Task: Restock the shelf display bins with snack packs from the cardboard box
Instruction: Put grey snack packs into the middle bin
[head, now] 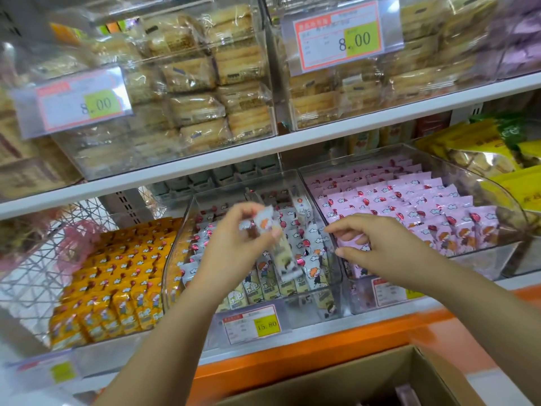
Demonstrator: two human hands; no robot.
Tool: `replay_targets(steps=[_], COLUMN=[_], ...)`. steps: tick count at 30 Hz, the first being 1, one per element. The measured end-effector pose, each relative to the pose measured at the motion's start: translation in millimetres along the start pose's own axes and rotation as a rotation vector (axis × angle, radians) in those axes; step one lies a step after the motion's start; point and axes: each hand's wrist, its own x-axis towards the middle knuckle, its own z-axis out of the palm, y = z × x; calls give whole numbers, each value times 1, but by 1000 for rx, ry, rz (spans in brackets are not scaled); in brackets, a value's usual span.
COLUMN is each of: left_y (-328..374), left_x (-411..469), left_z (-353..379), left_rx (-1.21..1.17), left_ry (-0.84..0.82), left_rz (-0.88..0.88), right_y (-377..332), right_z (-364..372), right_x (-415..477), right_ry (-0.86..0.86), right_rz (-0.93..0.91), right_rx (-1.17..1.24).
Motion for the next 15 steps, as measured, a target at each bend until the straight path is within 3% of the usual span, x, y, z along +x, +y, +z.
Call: replay_targets(steps=[4, 15], left_y=[-10, -22], left_x=[-13, -5], left_z=[1, 43], left_rx=[255, 641], left_ry=[-175, -261], left_rz=[-86, -19], right_y=[0, -2], right_z=[0, 0], right_x=[-1, -1], right_ry=[6, 5], right_rz=[9, 0], right_rx=[12, -4])
